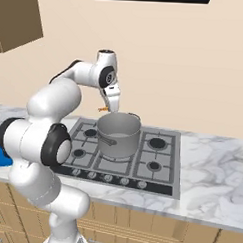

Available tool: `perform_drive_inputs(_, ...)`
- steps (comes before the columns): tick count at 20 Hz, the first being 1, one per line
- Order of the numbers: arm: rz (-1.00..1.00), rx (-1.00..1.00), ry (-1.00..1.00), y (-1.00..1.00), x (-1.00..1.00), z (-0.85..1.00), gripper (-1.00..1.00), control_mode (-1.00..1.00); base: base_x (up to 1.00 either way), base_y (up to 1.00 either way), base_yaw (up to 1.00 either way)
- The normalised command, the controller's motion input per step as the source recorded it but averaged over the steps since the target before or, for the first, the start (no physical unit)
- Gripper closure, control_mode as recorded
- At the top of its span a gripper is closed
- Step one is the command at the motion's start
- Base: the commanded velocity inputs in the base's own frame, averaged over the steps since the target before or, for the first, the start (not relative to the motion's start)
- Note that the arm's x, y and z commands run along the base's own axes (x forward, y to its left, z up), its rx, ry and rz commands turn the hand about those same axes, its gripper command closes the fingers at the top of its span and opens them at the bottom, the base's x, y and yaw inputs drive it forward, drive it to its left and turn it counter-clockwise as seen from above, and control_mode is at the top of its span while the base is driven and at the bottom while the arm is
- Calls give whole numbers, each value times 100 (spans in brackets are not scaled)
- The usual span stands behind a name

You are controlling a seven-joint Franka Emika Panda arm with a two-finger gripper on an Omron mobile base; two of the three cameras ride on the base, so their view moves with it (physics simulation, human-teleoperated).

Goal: Retrieve the frozen meat and place it in the pot on a burner. Then turn the burner on.

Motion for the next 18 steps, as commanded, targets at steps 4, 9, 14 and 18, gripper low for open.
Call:
perform_drive_inputs(4,47,-4,0,-11,-10,-33,100,-100,0,0,0)
perform_drive_inputs(9,40,-4,0,-2,-6,-36,100,-100,0,0,0)
perform_drive_inputs(14,16,0,0,0,0,-39,100,-100,0,0,0)
perform_drive_inputs(18,13,0,0,-7,0,-39,100,-100,0,0,0)
